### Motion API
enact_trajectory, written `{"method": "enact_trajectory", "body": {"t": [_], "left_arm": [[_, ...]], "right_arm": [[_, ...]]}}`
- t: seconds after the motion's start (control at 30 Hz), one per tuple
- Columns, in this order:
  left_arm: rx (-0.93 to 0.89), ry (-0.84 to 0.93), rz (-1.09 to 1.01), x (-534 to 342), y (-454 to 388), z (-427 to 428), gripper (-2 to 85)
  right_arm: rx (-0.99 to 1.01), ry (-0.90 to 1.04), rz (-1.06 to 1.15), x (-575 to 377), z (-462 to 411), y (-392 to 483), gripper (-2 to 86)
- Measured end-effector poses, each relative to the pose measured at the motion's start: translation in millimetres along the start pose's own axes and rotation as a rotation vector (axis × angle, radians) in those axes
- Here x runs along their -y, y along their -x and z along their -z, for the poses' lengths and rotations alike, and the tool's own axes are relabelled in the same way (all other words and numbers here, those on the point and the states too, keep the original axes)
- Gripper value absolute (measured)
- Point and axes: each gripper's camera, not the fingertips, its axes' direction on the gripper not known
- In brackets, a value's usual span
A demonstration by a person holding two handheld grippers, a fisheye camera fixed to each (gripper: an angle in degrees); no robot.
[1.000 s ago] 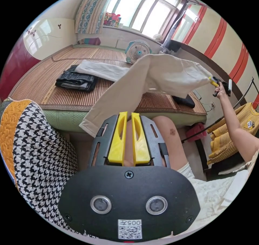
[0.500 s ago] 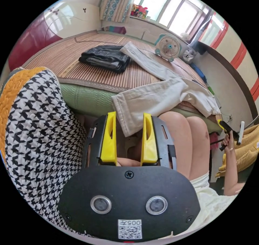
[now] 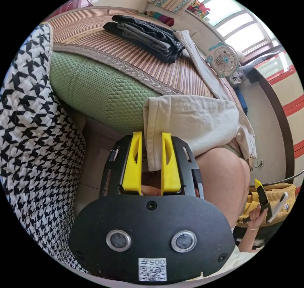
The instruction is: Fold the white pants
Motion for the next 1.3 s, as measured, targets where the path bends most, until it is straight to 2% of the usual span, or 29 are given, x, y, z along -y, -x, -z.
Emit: {"method": "enact_trajectory", "body": {"t": [0.27, 0.4, 0.53, 0.7, 0.8, 0.9, 1.0, 1.17, 1.23, 1.3], "left_arm": [[0.010, 0.004, -0.177, -5, -25, 35, 3.9], [0.080, -0.201, -0.320, -4, -66, 104, 2.9], [0.138, -0.359, -0.482, 38, -120, 175, 2.6], [0.175, -0.431, -0.628, 121, -193, 229, 2.4], [0.231, -0.419, -0.687, 168, -240, 238, 2.2], [0.184, -0.410, -0.732, 202, -279, 250, 1.9], [0.172, -0.460, -0.798, 220, -318, 269, 1.6], [0.077, -0.576, -0.845, 239, -354, 307, 1.4], [0.132, -0.643, -0.841, 244, -355, 297, 1.4], [0.254, -0.591, -0.804, 262, -350, 256, 1.6]], "right_arm": [[0.037, 0.008, -0.008, 6, -16, 20, 3.8], [0.037, 0.011, 0.026, 12, -23, 32, 3.7], [0.043, 0.008, 0.056, 23, -27, 38, 3.5], [0.047, 0.009, 0.059, 37, -32, 38, 3.4], [0.043, 0.005, 0.044, 47, -37, 35, 3.3], [0.048, 0.012, 0.010, 59, -45, 28, 3.0], [0.044, 0.005, -0.021, 75, -48, 19, 2.7], [0.021, -0.136, -0.040, 115, -34, 2, 2.9], [0.036, -0.152, -0.039, 127, -38, -3, 3.0], [0.050, -0.129, -0.038, 136, -50, -5, 3.1]]}}
